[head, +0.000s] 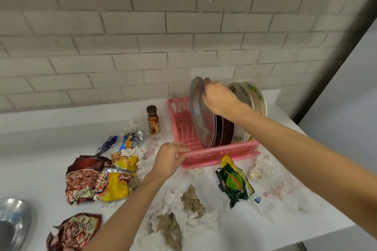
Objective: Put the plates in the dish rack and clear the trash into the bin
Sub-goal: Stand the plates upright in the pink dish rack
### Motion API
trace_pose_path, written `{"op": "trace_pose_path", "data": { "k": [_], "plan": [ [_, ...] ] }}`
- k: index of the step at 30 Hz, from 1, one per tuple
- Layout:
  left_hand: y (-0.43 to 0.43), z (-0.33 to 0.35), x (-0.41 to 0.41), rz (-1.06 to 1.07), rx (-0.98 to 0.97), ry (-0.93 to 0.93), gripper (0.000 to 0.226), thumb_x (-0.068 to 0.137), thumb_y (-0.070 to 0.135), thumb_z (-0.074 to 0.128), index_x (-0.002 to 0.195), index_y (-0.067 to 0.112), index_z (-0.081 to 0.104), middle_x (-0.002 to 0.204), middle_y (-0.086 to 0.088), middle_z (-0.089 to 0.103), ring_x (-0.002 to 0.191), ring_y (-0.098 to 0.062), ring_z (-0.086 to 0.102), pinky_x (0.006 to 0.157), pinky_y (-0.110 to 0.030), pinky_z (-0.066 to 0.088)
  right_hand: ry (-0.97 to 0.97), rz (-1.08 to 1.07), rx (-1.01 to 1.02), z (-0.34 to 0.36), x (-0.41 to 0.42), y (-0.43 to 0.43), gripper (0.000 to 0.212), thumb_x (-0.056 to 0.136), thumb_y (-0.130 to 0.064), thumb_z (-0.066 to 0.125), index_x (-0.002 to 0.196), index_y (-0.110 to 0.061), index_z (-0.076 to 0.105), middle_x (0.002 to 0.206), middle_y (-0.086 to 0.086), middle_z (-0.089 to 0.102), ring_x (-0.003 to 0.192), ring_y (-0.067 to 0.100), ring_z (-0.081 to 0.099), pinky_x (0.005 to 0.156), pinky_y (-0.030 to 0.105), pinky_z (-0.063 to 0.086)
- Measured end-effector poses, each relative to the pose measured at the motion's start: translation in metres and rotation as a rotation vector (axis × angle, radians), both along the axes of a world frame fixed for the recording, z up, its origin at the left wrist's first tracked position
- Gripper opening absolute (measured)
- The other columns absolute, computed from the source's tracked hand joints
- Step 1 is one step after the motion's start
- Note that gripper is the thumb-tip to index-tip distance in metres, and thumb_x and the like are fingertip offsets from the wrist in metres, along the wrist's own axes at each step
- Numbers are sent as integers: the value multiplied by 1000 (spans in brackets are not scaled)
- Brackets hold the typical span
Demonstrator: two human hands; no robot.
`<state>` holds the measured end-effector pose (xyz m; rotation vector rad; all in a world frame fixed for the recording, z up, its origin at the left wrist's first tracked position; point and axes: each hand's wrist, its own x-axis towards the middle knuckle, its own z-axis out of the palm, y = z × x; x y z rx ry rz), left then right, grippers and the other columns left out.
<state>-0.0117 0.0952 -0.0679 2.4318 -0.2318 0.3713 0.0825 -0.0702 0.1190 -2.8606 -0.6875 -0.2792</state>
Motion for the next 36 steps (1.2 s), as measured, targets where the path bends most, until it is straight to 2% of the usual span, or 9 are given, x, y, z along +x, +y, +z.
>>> {"op": "trace_pose_path", "data": {
  "k": [3, 6, 10, 14, 18, 21, 26, 32, 36],
  "plan": [
    [1, -3, 1, 17, -32, 44, 18, 85, 32, 73, 102, 28, 77, 106, 3, 74, 113, -7, 61, 93, -15, 38, -45, -15, -67, -9, 3, 6, 31, 95, -8, 41, 124, 3, 42, 104, 25, 60, 93, 45, 61, 65, 40, 41],
    [3, -5, 2, 19, -77, 85, 18, 85, 33, 73, 103, 30, 77, 111, 3, 73, 116, -6, 60, 97, -22, 44, -85, -25, -102, -19, 11, 11, 31, 93, -5, 42, 123, 4, 44, 101, 23, 61, 90, 42, 63, 60, 36, 38],
    [0, -5, 1, 4, -113, 94, 18, 86, 28, 73, 103, 25, 77, 104, 4, 75, 119, -5, 57, 96, -16, 40, -129, -19, -165, -34, 19, 19, 38, 92, -3, 42, 130, 4, 43, 102, 19, 61, 88, 38, 64, 57, 35, 37],
    [0, -11, 2, 29, -160, 111, 20, 85, 27, 73, 105, 27, 76, 114, 0, 72, 125, -5, 54, 99, -18, 40, -144, -7, -178, -44, 25, 24, 43, 89, -3, 41, 132, 2, 43, 108, 17, 62, 91, 33, 63, 59, 33, 38],
    [-2, -15, 2, 37, -245, 109, 18, 85, 22, 74, 103, 24, 77, 109, 1, 73, 124, -3, 53, 100, -12, 35, -83, 8, -183, -49, 25, 32, 55, 87, -1, 46, 141, 1, 37, 114, 17, 59, 102, 32, 59, 64, 32, 37],
    [-2, -17, 1, 44, -310, 118, 17, 84, 19, 75, 100, 23, 78, 107, 1, 74, 123, 0, 52, 103, -13, 34, -66, 15, -252, -48, 25, 34, 64, 86, 0, 53, 145, 3, 29, 125, 19, 53, 112, 33, 55, 78, 36, 47],
    [-1, -19, 3, 30, -327, 134, 17, 84, 21, 75, 100, 25, 78, 110, 2, 73, 123, 2, 52, 107, -21, 38, 3, -52, -208, -41, 22, 31, 41, 92, 2, 48, 133, 4, 42, 125, 21, 54, 117, 35, 54, 89, 37, 47],
    [-2, -18, 3, 32, -337, 140, 17, 83, 17, 76, 99, 21, 78, 106, 2, 74, 120, 2, 52, 96, 0, 31, 54, -54, -232, -24, 12, 28, 30, 89, 0, 53, 119, 3, 54, 118, 20, 57, 109, 36, 57, 75, 36, 44],
    [-2, -18, 3, 27, -338, 144, 16, 83, 17, 75, 99, 21, 78, 103, 3, 75, 118, 6, 50, 98, -15, 39, 20, -63, -257, -22, 6, 22, 32, 88, -5, 58, 118, 2, 53, 116, 19, 59, 107, 37, 58, 73, 38, 43]
  ]
}}
